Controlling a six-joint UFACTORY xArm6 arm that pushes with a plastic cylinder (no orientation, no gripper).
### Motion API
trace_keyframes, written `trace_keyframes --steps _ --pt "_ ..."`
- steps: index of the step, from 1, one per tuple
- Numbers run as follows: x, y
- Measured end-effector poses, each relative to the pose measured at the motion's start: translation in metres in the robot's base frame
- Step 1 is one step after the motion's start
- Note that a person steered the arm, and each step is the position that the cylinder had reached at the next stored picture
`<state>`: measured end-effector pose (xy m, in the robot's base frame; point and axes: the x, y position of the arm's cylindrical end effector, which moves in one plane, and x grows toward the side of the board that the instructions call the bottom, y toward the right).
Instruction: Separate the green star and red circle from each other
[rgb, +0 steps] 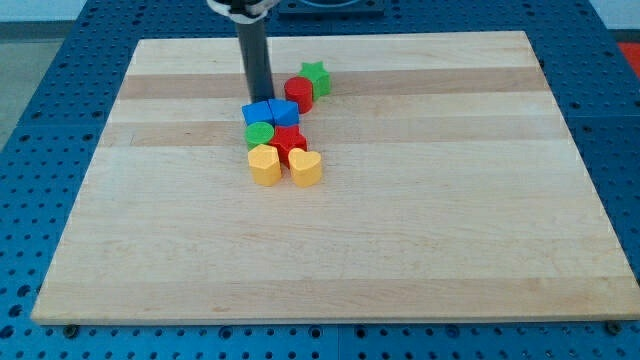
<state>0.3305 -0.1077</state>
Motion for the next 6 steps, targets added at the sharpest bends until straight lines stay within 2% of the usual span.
trace_keyframes --steps 1,2,3,5,6 --pt "-0.003 -0.014" --pt "-0.03 0.011" --pt "-0.033 0.068" --pt "0.045 0.164" --pt "0.05 0.168"
